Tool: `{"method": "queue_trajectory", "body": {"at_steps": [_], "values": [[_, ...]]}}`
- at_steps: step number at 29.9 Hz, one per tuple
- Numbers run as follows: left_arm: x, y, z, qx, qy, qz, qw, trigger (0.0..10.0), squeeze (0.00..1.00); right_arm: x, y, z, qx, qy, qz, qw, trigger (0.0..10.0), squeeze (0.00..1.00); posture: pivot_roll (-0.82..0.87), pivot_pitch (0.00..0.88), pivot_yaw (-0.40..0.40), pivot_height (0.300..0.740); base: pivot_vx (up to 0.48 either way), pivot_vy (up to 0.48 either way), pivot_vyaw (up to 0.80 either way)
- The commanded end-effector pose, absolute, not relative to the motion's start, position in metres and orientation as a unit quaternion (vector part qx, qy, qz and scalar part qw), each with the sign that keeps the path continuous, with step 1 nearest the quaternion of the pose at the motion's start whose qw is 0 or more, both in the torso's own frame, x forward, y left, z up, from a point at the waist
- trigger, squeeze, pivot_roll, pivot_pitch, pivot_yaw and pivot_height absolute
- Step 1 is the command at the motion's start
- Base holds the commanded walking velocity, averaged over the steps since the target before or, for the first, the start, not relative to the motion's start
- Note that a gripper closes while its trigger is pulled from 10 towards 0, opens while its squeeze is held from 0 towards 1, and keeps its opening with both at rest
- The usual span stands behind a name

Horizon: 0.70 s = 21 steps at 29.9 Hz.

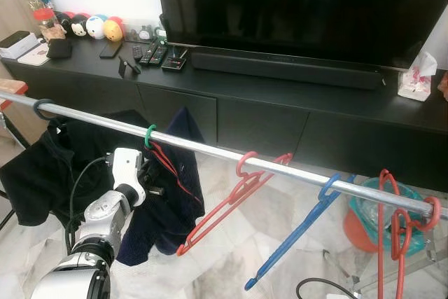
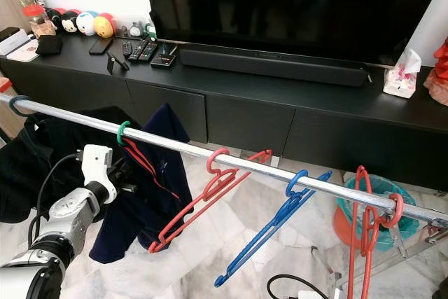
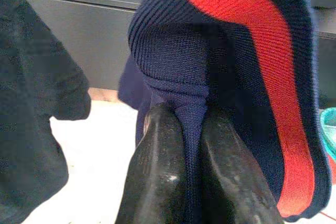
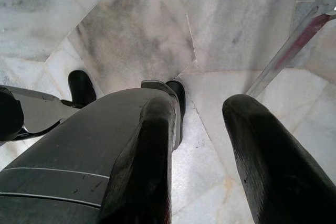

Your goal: Hang hanger

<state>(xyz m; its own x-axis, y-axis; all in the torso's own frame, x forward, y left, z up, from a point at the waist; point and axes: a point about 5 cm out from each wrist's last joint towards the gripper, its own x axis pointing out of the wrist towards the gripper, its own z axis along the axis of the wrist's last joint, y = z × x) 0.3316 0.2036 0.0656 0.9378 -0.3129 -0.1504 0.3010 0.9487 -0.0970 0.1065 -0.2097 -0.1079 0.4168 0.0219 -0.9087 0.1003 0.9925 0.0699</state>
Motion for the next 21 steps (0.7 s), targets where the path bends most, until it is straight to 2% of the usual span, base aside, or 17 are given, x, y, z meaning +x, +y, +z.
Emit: {"method": "queue_trajectory", "body": {"at_steps": [1, 11, 17, 20, 21], "values": [[0.33, 0.202, 0.063, -0.034, 0.082, -0.161, 0.983, 0.0, 0.0, 0.105, -0.209, -0.108, 0.055, 0.542, -0.02, 0.839, 10.0, 0.0, -0.12, 0.005, 0.006, 0.74, 0.0, 0.0, 0.0], [0.33, 0.198, 0.064, -0.034, 0.072, -0.162, 0.984, 0.0, 0.0, 0.105, -0.21, -0.108, 0.054, 0.541, -0.02, 0.839, 10.0, 0.0, -0.12, 0.005, 0.006, 0.74, 0.0, 0.0, 0.0], [0.331, 0.198, 0.072, -0.029, 0.038, -0.152, 0.987, 0.0, 0.0, 0.105, -0.21, -0.108, 0.054, 0.539, -0.022, 0.84, 10.0, 0.0, -0.12, 0.007, 0.007, 0.74, 0.0, 0.0, 0.0], [0.329, 0.196, 0.084, -0.026, -0.015, -0.154, 0.988, 0.0, 0.0, 0.104, -0.21, -0.108, 0.054, 0.54, -0.023, 0.84, 10.0, 0.0, -0.12, 0.009, 0.009, 0.74, 0.0, 0.0, 0.0], [0.328, 0.195, 0.086, -0.017, -0.022, -0.159, 0.987, 2.3, 0.0, 0.104, -0.21, -0.108, 0.053, 0.54, -0.023, 0.839, 10.0, 0.0, -0.12, 0.009, 0.009, 0.74, 0.0, 0.0, 0.0]]}}
